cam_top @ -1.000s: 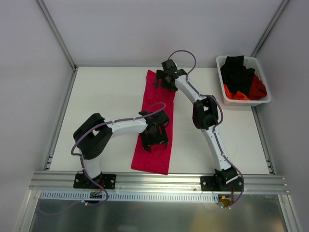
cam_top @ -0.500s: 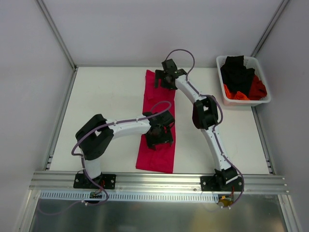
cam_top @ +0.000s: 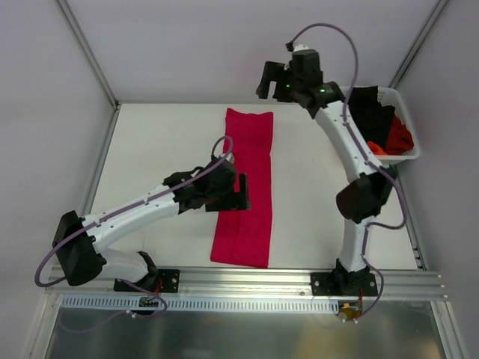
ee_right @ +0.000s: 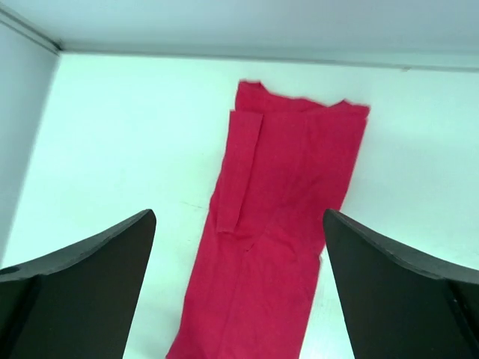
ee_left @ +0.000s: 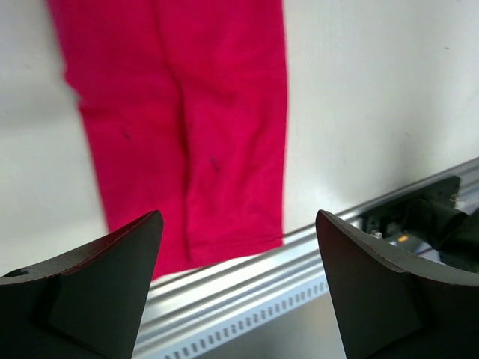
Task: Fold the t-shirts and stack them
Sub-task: Fold the tshirt
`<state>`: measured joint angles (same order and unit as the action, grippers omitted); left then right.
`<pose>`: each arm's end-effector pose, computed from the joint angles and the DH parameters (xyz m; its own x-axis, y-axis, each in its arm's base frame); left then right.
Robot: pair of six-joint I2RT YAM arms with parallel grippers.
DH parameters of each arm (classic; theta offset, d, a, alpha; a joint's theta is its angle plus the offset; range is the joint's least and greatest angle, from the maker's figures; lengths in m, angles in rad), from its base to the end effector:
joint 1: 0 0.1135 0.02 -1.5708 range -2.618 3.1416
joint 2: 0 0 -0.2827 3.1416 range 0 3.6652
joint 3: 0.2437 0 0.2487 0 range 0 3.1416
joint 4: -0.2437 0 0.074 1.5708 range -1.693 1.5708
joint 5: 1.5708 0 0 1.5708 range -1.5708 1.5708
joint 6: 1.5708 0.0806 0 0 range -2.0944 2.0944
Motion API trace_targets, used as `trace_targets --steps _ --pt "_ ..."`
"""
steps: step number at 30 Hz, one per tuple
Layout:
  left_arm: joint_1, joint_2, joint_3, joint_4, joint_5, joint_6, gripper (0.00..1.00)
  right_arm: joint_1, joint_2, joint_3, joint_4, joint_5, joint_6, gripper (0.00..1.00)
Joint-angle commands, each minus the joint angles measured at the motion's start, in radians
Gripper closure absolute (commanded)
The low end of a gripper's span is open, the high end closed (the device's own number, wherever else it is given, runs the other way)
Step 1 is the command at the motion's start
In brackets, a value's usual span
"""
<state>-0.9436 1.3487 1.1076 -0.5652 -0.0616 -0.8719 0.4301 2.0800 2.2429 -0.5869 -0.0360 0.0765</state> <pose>0.1879 -0.2508 0.2784 -0.8720 -0.0989 -0.4793 0.1796 0.8464 -0.5013 0.4779 0.2224 0.3951 -0.4070 -0.1027 -0.9077 -0.4166 0.9052 0.0844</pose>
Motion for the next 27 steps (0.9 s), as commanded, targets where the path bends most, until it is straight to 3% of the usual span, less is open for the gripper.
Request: trace_targets --steps 1,4,9,18,27 --pt "0.057 -0.042 -0.069 0.019 0.016 0.198 0.16 -0.010 -0.182 -0.126 -0.005 -0.007 -0.012 0.01" --pt "0.071 -0.057 -0.095 0.056 0.013 0.277 0.19 0.005 -0.248 -0.270 0.038 0.013 0.006 0.01" --pt "0.072 -0.036 -0.213 0.238 0.149 0.219 0.22 0.033 -0.210 -0.416 0.127 0.030 0.083 0.01" --pt "0.039 0.113 -0.235 0.277 0.102 0.097 0.27 0.128 0.136 -0.180 -0.011 0.191 0.103 0.01" --pt "-0.034 0.208 -0.207 0.260 0.088 -0.039 0.31 0.108 0.275 -0.017 -0.016 0.240 0.057 0.01"
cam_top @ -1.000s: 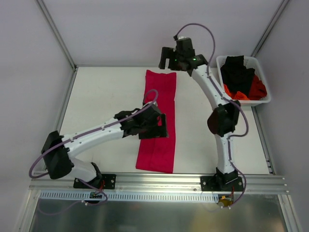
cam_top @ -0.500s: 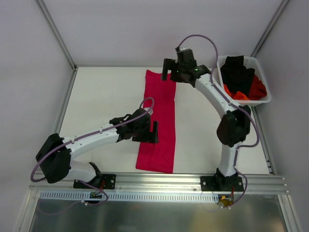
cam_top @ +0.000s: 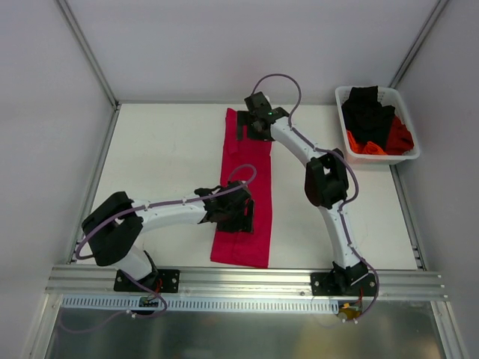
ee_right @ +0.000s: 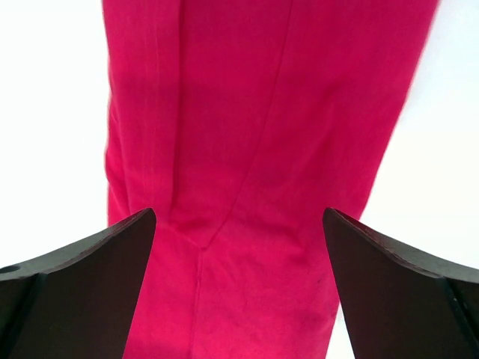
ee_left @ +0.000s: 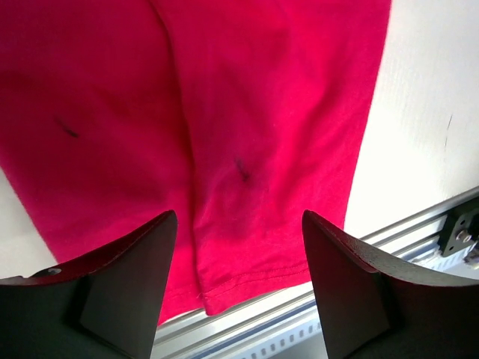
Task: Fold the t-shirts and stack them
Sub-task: Fold the tshirt
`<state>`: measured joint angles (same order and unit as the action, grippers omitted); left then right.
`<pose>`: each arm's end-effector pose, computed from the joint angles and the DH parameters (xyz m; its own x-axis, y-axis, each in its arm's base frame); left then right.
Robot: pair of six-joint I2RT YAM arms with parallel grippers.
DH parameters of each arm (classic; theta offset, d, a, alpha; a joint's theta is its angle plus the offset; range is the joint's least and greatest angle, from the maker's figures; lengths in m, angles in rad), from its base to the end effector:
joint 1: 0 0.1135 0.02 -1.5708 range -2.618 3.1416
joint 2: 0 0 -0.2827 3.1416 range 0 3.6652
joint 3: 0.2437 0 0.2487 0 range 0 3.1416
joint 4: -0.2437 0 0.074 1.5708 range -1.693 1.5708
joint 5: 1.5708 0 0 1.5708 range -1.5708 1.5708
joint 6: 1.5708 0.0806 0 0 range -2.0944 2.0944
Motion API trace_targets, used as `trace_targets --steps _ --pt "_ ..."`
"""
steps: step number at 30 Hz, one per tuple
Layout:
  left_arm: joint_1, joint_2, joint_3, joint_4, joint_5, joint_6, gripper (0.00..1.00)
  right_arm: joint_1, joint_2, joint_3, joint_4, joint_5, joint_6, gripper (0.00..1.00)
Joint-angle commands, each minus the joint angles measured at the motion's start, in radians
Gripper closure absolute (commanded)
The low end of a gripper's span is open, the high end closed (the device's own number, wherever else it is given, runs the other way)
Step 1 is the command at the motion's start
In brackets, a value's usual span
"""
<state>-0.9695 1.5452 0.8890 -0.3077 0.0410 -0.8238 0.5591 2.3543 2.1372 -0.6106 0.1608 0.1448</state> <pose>0.1832 -0.2729 0.1695 -0.9300 0.0596 -0.3628 0.2278 0.8679 -0.4413 0.4918 0.2925 0.2073 -0.6800 -0.2575 -0.6865 -0.3371 0.9413 -0.0190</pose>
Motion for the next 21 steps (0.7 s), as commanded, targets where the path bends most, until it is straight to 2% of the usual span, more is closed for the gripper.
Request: trace_targets --steps 1,7,12,21 --pt "-0.014 0.015 0.007 0.001 -0.013 -0.100 0.32 -0.030 0.008 0.096 0.008 0.040 -0.001 0.01" --pt "-0.055 0.064 0.039 -0.011 -0.006 -0.123 0.31 -0.044 0.066 0.148 0.020 0.037 -0.002 0.01" --pt "-0.086 0.118 0.096 -0.082 0.013 -0.158 0.33 -0.044 0.121 0.191 0.023 0.020 -0.008 0.01" --pt "-0.127 0.107 0.080 -0.163 0.014 -0.270 0.30 -0.042 0.168 0.202 -0.001 -0.079 0.035 0.01"
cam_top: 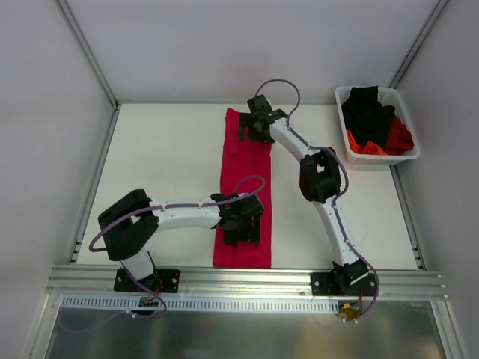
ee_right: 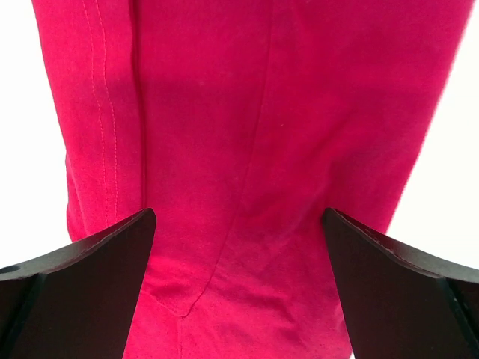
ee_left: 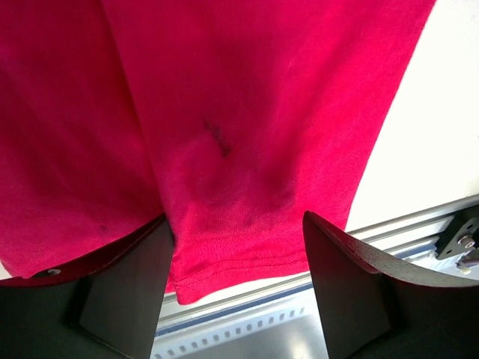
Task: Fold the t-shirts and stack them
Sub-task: Fold the tshirt
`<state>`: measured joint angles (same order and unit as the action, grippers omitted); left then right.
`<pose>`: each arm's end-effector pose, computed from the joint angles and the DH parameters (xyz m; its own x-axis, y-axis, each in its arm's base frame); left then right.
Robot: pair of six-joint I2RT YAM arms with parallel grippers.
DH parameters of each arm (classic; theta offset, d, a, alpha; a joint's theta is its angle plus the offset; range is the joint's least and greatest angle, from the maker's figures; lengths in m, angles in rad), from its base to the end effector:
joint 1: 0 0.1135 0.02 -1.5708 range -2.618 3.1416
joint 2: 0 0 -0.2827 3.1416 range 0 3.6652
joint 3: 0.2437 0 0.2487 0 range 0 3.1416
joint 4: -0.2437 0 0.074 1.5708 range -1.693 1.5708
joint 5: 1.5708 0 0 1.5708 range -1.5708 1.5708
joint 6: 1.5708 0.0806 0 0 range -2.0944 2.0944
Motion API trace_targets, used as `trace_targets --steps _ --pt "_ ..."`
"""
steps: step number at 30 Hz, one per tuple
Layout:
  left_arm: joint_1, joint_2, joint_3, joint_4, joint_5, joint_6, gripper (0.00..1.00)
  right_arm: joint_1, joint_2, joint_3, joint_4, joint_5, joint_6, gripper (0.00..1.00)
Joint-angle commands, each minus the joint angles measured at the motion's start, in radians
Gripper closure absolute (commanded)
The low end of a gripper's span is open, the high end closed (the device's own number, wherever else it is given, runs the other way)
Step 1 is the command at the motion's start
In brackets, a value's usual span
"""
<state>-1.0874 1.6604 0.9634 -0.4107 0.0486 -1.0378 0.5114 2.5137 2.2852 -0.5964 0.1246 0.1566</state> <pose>0.1536 -0.3010 0.1479 -0.9817 0.0192 -0.1895 0.0964 0.9084 -0.4068 0.5298 0.2859 0.1703 -0.6969 -0.2137 -0.6846 -0.3071 0.9515 0.0157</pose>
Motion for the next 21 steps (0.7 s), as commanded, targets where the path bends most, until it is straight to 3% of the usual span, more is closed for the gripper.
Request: trace_targets --steps 1,12,17,21 --pt "-0.012 -0.007 0.011 -0.066 0.007 -0.057 0.30 0.006 0.011 0.054 -0.017 -0.042 0.023 0.01" --pt "-0.058 -0.030 0.063 -0.123 -0.043 -0.050 0.31 -0.002 0.033 0.119 -0.017 -0.100 0.031 0.01" --pt "-0.043 -0.128 0.158 -0.151 -0.173 0.065 0.25 -0.017 -0.181 0.103 -0.013 -0.221 -0.009 0.01" --pt "0.082 -0.289 0.147 -0.154 -0.161 0.145 0.24 -0.073 -0.406 0.010 -0.013 -0.275 -0.019 0.01"
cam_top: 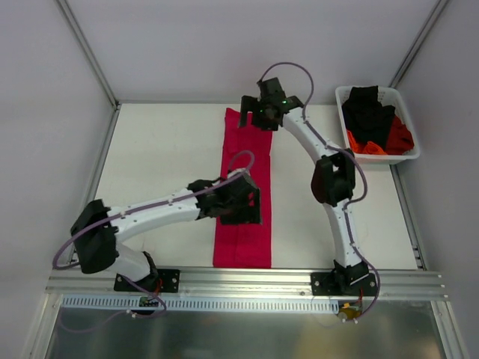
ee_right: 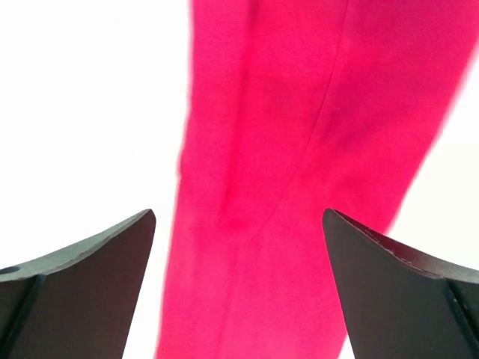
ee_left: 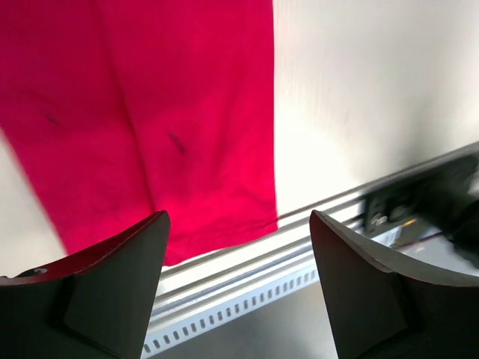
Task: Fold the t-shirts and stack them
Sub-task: Fold the tshirt
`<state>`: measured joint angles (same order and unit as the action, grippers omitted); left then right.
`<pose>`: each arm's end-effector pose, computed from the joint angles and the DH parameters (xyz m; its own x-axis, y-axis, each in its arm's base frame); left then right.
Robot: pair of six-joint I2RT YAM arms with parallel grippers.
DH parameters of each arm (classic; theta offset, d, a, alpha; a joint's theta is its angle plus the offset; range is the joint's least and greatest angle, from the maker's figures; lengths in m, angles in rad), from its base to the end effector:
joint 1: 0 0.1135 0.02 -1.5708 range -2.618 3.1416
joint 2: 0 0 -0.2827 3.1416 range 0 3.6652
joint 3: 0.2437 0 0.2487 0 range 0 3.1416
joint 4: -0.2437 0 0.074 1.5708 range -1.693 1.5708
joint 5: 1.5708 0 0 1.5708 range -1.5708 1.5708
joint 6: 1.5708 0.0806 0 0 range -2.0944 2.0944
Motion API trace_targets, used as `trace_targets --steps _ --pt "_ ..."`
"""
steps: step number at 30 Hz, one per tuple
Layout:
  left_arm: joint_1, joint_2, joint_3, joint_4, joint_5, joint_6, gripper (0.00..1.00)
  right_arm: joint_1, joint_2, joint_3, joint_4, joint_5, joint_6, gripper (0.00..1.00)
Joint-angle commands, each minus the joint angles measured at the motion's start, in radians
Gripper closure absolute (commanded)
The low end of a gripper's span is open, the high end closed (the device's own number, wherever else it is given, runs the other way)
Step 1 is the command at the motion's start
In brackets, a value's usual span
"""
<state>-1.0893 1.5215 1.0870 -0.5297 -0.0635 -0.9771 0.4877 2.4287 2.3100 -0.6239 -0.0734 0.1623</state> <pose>0.1612 -0.2975 0.2218 -0.9321 -0.0023 -0.3621 0.1701 0.8801 -0.4434 0.5223 0.2837 0.2250 -0.6727 -0.1744 -0.7190 -0.4118 0.8957 0.1680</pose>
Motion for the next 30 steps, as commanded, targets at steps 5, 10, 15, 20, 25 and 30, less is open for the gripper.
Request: trace_targets --steps 5,10,15,20,25,30 --pt "0.422 -0.276 -0.012 -0.035 0.059 0.221 0.15 -0.147 -0.566 -0.199 0.015 -0.112 -0.030 0.01" --pt "0.716 -0.278 0.046 -0.033 0.312 0.402 0.11 -0.195 -0.823 -0.495 0.016 -0.204 -0.032 0.01" --pt "0.856 -0.262 -0.001 0.010 0.574 0.413 0.12 -0.195 -1.100 -1.014 0.125 -0.273 -0.003 0.01" --pt "0.856 -0.306 -0.162 0.076 0.640 0.385 0.14 -0.195 -1.390 -1.395 0.237 -0.287 0.132 0.01" --pt "0.858 -0.409 -0.315 0.125 0.645 0.339 0.14 -0.186 -1.497 -1.645 0.328 -0.360 0.291 0.01" --pt "0.855 -0.483 -0.484 0.198 0.689 0.247 0.18 -0.097 -1.528 -1.791 0.380 -0.338 0.370 0.05"
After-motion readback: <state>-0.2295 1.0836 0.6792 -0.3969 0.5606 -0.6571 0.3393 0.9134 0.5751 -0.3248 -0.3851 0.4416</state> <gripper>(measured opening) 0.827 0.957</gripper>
